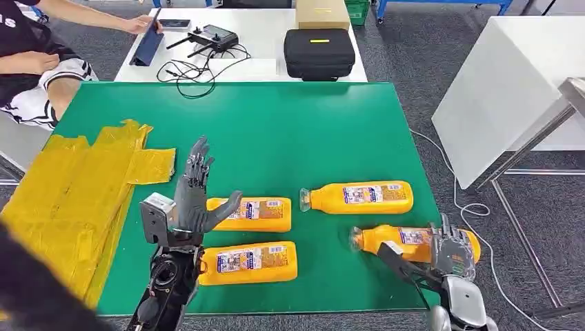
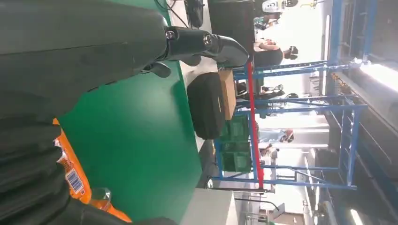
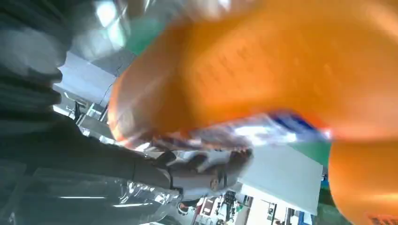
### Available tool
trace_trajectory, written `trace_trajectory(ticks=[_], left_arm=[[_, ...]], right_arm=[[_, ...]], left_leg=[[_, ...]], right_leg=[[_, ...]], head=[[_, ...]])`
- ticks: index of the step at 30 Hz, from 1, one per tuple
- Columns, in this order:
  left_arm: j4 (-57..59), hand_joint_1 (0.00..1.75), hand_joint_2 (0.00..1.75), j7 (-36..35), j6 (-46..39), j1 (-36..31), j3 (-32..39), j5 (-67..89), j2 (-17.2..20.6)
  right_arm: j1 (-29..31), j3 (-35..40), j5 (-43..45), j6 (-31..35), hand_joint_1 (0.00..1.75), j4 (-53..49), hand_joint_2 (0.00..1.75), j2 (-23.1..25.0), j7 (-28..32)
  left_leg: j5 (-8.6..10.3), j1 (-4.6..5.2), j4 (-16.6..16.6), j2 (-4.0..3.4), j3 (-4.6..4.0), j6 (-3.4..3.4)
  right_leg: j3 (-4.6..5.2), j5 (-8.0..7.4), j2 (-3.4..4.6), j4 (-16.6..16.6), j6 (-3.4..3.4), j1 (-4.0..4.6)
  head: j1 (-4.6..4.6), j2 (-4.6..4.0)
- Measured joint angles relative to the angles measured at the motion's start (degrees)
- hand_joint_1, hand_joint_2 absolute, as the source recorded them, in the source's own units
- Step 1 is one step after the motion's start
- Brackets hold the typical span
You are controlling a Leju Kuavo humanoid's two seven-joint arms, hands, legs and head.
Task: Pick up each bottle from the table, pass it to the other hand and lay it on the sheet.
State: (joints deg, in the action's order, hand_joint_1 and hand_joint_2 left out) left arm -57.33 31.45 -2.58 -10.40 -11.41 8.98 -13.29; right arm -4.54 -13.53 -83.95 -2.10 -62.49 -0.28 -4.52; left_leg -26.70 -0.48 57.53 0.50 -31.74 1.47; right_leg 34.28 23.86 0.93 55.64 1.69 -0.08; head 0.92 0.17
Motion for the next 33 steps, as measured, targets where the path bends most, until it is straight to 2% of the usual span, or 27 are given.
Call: trace_trajectory(ticks=[15, 20, 26, 33], left_arm=[[1.11, 0.0, 1.75, 0.0, -0.35, -0.26, 0.0, 0.02, -0.17], [1.42, 0.0, 1.75, 0.2, -0.42, -0.23, 0.09, 0.02, -0.17], [1.73, 0.0, 1.75, 0.37, -0.41, -0.22, 0.31, 0.02, -0.17], [1.79, 0.0, 1.75, 1.4, -0.41, -0.2, 0.74, 0.57, -0.17]], right_arm=[[2.07, -0.17, 1.55, -1.01, 1.75, 3.23, 1.75, -0.39, 1.09], [1.67, -0.29, 5.88, 0.35, 1.75, 3.04, 1.75, -0.46, 8.08], [1.34, 0.02, 7.83, 1.12, 1.75, 2.47, 1.75, -0.39, 10.39], [-0.1, 2.3, 19.24, 7.13, 1.75, -2.04, 1.75, 1.73, 22.61]], left_leg=[[0.0, 0.0, 0.0, 0.01, 0.06, 0.0], [-0.02, -0.02, 0.0, -0.07, 0.08, -0.01], [-0.05, -0.02, 0.0, -0.09, 0.15, -0.04], [0.01, -0.02, 0.0, 0.01, -0.02, -0.02]], right_leg=[[-0.04, 0.0, 0.0, -0.01, 0.0, 0.03], [-0.05, 0.0, 0.08, 0.0, 0.0, 0.03], [-0.12, -0.01, 0.09, 0.0, -0.01, 0.03], [0.01, -0.01, 0.02, 0.04, 0.0, 0.02]], head=[[0.0, -0.02], [0.02, 0.0], [0.0, -0.02], [0.04, 0.0]])
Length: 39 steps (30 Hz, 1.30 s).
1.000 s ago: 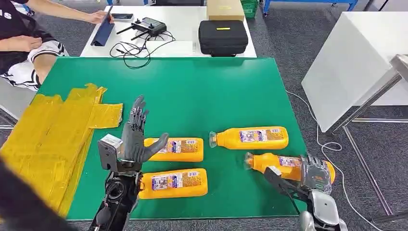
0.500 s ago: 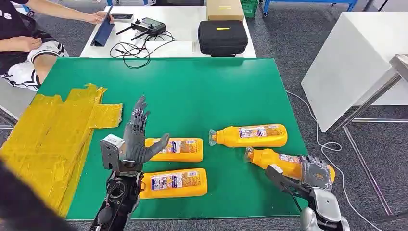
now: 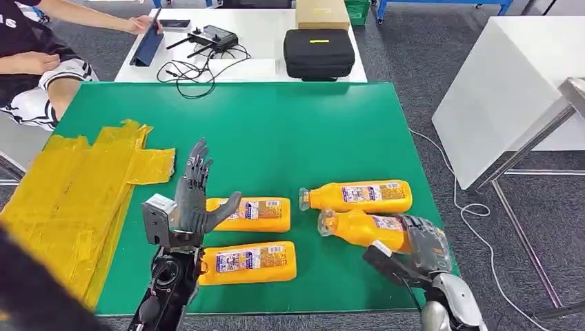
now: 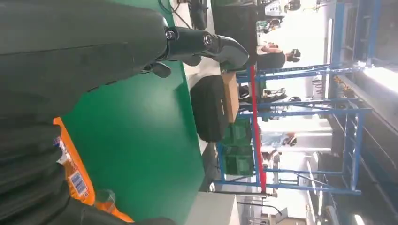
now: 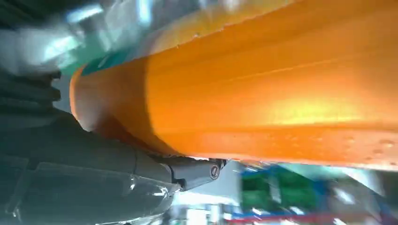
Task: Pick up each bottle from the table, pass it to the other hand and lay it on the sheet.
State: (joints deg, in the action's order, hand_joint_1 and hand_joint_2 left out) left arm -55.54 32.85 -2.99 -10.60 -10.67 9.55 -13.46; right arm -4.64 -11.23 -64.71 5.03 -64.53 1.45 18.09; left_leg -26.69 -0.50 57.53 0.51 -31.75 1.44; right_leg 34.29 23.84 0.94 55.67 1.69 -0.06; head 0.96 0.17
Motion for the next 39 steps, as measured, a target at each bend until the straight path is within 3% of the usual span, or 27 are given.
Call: trace_trajectory(ticks=[7, 11, 20, 29, 39], left_arm=[[0.0, 0.0, 1.75, 0.48, -0.2, -0.02, 0.15, 1.23, -0.44], [-0.06, 0.0, 1.75, 0.09, -0.74, -0.86, -0.5, 3.36, -0.57], [-4.98, 0.0, 1.75, -4.5, -0.52, -2.58, -5.42, 7.82, -0.48], [-8.64, 0.0, 1.75, -4.7, 0.61, -2.86, -8.19, 8.07, -0.11], [-13.86, 0.0, 1.75, -7.15, 1.07, -3.89, -11.93, 7.5, 0.31]], right_arm=[[0.88, -0.7, 23.3, 7.45, 1.75, -6.9, 1.75, 4.61, 7.31], [1.91, -0.68, 30.26, 8.6, 1.75, -7.51, 1.75, 6.4, 8.67], [8.09, 4.98, 34.68, 10.9, 1.75, -4.06, 1.75, 8.63, 8.51], [11.99, 8.59, 36.78, 10.16, 1.75, -0.32, 1.75, 9.05, 9.11], [21.25, 20.33, 36.82, 8.41, 1.75, 8.95, 1.75, 11.78, 9.74]], left_leg=[[0.0, -0.03, 0.0, -0.01, -0.03, -0.01], [0.0, 0.01, 0.0, -0.01, -0.06, 0.0], [0.03, -0.02, 0.0, 0.0, -0.01, -0.01], [0.02, -0.03, 0.0, -0.03, -0.09, -0.01], [0.07, -0.1, 0.0, 0.0, -0.06, 0.01]], right_leg=[[0.03, 0.01, 0.0, 0.01, 0.0, 0.0], [0.02, 0.01, 0.0, 0.01, 0.0, -0.03], [0.02, -0.01, 0.0, 0.04, -0.01, -0.01], [0.04, 0.0, 0.01, 0.06, 0.0, -0.02], [0.04, -0.01, 0.0, 0.09, -0.01, 0.01]], head=[[-0.04, 0.0], [-0.04, 0.0], [-0.02, 0.0], [-0.04, 0.0], [-0.04, 0.0]])
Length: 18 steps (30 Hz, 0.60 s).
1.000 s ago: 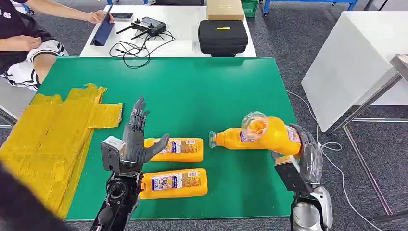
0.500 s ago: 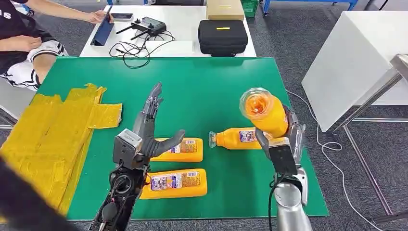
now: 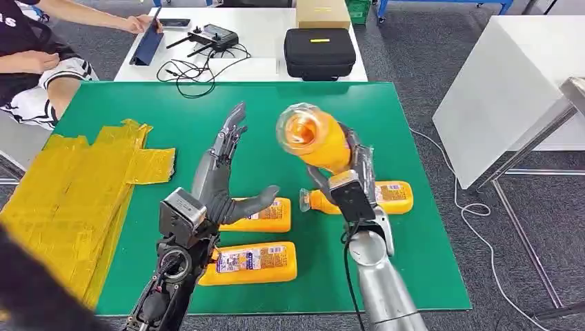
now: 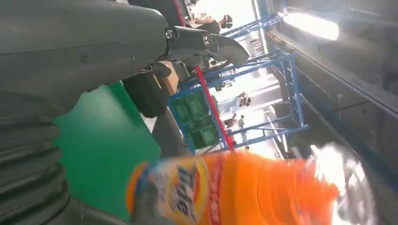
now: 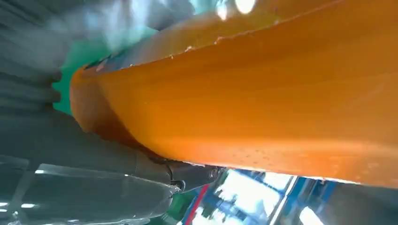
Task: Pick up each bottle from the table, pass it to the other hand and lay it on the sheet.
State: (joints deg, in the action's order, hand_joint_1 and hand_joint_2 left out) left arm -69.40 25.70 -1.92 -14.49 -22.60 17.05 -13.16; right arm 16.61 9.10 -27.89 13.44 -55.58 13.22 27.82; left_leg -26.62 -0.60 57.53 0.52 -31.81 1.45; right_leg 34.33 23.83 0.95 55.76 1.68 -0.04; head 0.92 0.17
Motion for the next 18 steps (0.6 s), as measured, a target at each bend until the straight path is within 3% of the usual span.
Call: trace_trajectory(ticks=[11, 18], left_arm=[[-0.15, 0.0, 1.75, 0.11, -1.07, -0.53, 0.17, -2.82, 0.63], [-0.15, 0.0, 1.75, 0.39, -1.11, -0.28, 0.98, -3.43, 1.2]], right_arm=[[2.13, 14.48, -6.58, -1.29, 1.75, 0.5, 1.75, 2.62, -2.27], [2.13, 18.25, -7.47, -1.37, 1.75, -0.2, 1.75, 2.67, -3.39]], left_leg=[[0.0, 0.0, 0.0, 0.0, -0.03, 0.0], [0.0, 0.01, 0.0, 0.01, -0.03, 0.0]], right_leg=[[0.01, 0.01, 0.0, -0.01, -0.01, 0.0], [0.02, 0.01, -0.01, -0.01, -0.01, 0.0]], head=[[-0.02, 0.0], [0.0, 0.0]])
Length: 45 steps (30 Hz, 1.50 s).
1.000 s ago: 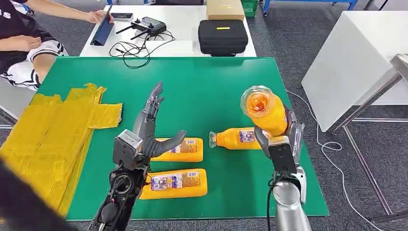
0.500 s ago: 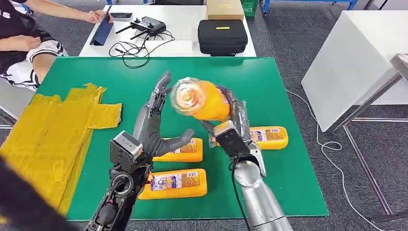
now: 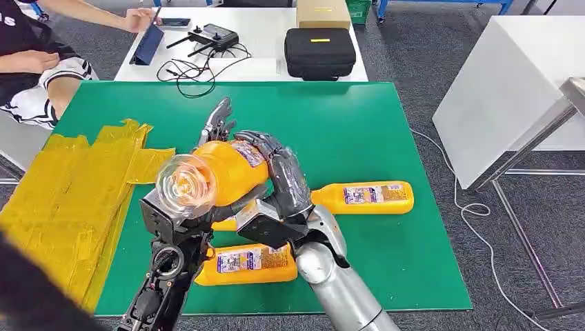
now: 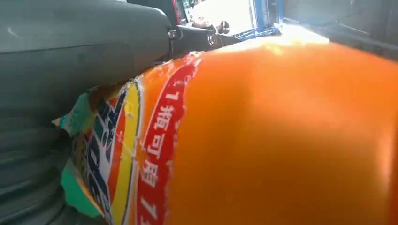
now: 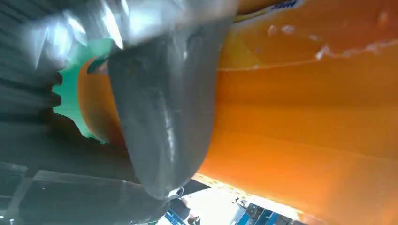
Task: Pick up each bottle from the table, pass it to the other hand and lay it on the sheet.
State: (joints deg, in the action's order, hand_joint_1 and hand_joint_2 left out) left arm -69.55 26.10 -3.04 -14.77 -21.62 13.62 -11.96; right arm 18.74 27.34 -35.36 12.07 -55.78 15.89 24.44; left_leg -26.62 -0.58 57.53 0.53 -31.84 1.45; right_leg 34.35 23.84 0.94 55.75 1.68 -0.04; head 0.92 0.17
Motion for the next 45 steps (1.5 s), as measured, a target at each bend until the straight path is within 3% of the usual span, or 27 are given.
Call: trace_trajectory(ticks=[6, 8, 23, 24, 25, 34, 45], left_arm=[[0.0, 0.0, 1.75, 0.09, -0.11, 0.16, 0.11, -0.28, 0.18], [0.0, 1.75, 1.75, 0.35, -0.54, 0.52, 0.26, -0.87, 0.33], [0.81, 1.75, 1.75, 2.93, -2.16, 2.22, 2.4, -5.99, 0.39], [0.98, 1.75, 1.75, 2.99, -2.25, 2.18, 2.43, -6.16, 0.39], [1.07, 1.75, 1.75, 3.04, -2.36, 2.13, 2.43, -6.32, 0.39], [1.2, 1.75, 1.75, 2.75, -7.44, 1.54, 4.43, -5.68, 0.44], [1.6, 1.75, 1.75, -0.48, -35.72, 0.09, 13.25, 15.68, 1.62]], right_arm=[[0.0, 0.57, -0.13, -0.11, 1.75, -0.24, 1.75, -0.02, -0.17], [-0.06, 1.13, -0.46, -0.24, 1.75, -0.33, 1.75, -0.24, -0.24], [-0.35, 3.47, 2.23, 1.57, 1.75, 0.55, 1.75, -1.9, -0.37], [-0.37, 3.47, 2.23, 1.51, 0.45, 0.55, 1.75, -1.92, -0.39], [-0.4, 3.47, 2.23, 1.4, 0.0, 0.55, 1.75, -1.97, -0.46], [-1.7, 3.45, 2.34, 2.56, 0.0, -1.47, 1.75, -2.43, -0.28], [-3.53, 2.91, 2.69, 4.72, 0.0, -7.08, 1.75, -4.2, -0.22]], left_leg=[[0.0, -0.01, 0.0, -0.01, 0.0, 0.0], [0.0, -0.01, 0.0, -0.02, 0.01, 0.0], [0.0, 0.0, 0.0, -0.01, 0.0, 0.0], [0.0, 0.0, 0.0, -0.01, 0.0, 0.0], [0.0, 0.0, 0.0, -0.02, 0.0, 0.0], [0.0, -0.01, 0.0, -0.03, 0.01, 0.0], [0.0, -0.01, 0.0, -0.03, 0.0, -0.01]], right_leg=[[0.0, 0.0, 0.0, 0.0, 0.0, 0.0], [0.0, 0.0, 0.01, 0.0, 0.0, 0.0], [0.01, 0.0, 0.0, -0.01, 0.0, 0.0], [0.01, 0.0, 0.0, -0.01, 0.0, 0.0], [0.01, 0.0, 0.0, -0.01, 0.0, 0.0], [0.04, 0.0, 0.01, 0.0, 0.0, 0.01], [0.04, 0.0, 0.01, 0.0, 0.0, 0.02]], head=[[0.0, 0.0], [0.0, 0.0], [0.0, 0.0], [0.0, 0.0], [0.0, 0.0], [-0.02, 0.0], [0.0, 0.0]])
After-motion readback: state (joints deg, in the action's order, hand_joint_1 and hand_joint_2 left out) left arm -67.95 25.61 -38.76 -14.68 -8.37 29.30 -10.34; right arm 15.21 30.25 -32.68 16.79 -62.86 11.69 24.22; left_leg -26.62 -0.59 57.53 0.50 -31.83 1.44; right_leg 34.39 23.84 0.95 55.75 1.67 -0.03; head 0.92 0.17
